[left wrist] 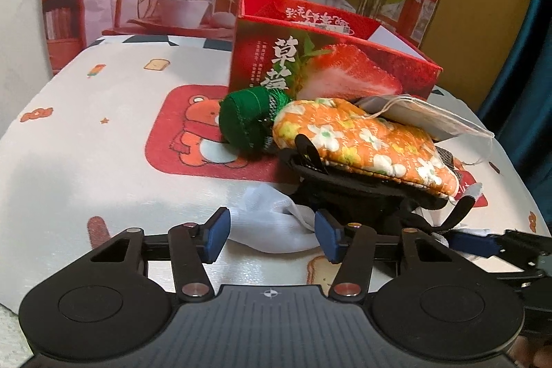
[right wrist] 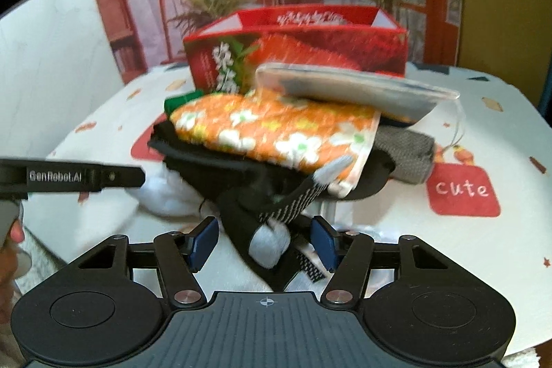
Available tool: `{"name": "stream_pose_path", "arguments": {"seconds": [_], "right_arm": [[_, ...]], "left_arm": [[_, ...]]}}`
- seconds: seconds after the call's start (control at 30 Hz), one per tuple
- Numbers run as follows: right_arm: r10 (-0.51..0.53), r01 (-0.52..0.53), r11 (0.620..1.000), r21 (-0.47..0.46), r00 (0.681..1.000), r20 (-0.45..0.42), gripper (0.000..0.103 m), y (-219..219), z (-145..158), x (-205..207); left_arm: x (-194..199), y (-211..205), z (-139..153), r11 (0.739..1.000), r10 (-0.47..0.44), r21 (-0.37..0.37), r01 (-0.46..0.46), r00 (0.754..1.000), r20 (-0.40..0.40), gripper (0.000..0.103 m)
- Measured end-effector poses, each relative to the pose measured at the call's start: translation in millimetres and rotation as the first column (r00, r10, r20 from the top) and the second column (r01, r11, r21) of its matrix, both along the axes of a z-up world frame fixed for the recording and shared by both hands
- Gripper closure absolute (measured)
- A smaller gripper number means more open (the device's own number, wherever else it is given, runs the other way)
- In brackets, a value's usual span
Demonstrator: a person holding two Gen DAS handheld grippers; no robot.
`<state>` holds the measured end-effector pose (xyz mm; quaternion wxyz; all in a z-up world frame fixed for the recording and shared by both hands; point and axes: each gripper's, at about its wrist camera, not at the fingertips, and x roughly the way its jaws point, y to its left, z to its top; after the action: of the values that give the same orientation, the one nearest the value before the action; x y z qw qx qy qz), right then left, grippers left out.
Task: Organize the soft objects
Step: 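Lower both grippers onto the black polka-dot glove in the pile, then close the right gripper on the black glove while the left gripper also closes on it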
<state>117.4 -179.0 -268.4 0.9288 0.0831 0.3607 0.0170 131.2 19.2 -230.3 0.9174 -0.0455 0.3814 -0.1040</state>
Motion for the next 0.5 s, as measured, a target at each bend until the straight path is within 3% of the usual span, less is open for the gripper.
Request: {"name": "stream_pose_path", "arguments": {"seconds": [0.2, 0.33, 0.5], "right_arm": [[-0.014, 0.015, 1.000, 0.009, 0.999, -0.038, 0.070, -8.3, -12.4, 10.0], [-0.019, 0.019, 1.000, -0.003, 1.000, -0.019, 0.075, -12.8, -13.4, 13.5], [-0.023, 0.023, 1.000, -0.005, 1.000, -0.012, 0.078, -17.9, -14.7, 16.3]], "left_arm": [[5.8, -12.9, -3.6, 0.997, -0.072, -0.034, 0.072, 0.997, 0.004, 0.046], [16.9, -27.5, -8.7, 0.990, -0.133, -0.052, 0.133, 0.991, 0.001, 0.051], [34.8, -32.4, -16.3, 0.987, -0.127, -0.106, 0.122, 0.991, -0.035, 0.051]]}}
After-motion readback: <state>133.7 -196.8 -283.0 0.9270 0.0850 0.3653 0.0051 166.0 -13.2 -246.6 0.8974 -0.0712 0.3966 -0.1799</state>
